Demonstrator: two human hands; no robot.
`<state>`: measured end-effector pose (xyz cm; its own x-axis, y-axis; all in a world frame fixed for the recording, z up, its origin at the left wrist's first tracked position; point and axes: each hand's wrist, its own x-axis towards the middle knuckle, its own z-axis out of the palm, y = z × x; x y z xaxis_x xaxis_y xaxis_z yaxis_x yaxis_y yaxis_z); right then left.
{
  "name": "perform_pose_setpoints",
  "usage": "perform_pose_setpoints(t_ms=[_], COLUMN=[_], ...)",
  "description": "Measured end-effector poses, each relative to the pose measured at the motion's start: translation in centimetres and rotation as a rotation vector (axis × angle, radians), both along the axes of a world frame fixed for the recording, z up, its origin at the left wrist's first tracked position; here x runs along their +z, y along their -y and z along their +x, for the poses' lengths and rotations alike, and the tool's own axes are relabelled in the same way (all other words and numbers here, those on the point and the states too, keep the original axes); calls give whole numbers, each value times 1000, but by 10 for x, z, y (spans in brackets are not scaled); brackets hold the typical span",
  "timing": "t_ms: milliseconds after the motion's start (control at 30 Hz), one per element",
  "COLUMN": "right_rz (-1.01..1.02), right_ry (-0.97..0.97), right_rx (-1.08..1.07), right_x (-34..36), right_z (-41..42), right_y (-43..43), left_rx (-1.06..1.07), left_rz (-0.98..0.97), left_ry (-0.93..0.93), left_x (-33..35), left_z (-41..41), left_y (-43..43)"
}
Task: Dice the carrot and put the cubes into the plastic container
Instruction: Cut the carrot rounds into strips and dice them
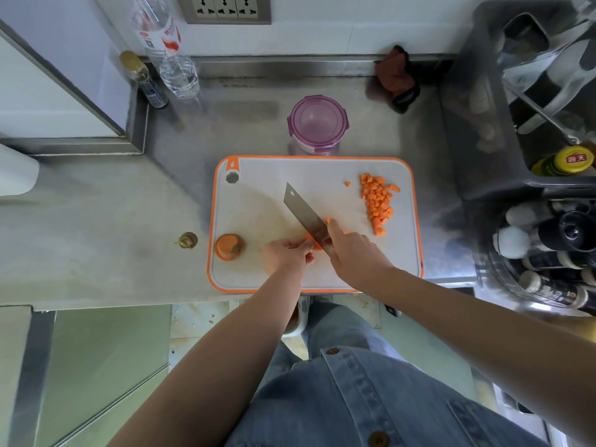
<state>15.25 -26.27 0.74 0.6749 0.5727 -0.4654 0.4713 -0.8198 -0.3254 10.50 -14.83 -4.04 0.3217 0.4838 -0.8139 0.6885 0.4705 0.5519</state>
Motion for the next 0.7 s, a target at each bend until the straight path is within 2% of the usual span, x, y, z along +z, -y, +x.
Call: perform_pose_setpoints(t_ms=[700], right_rz=[-2], right_ry=[-50], right_rx=[-30], right_x=[-21], right_z=[-5], right_y=[-10], left_rx=[-33], left_rz=[-45], left_ry=[-35], left_x=[-4], left_z=[6], left_y=[-6])
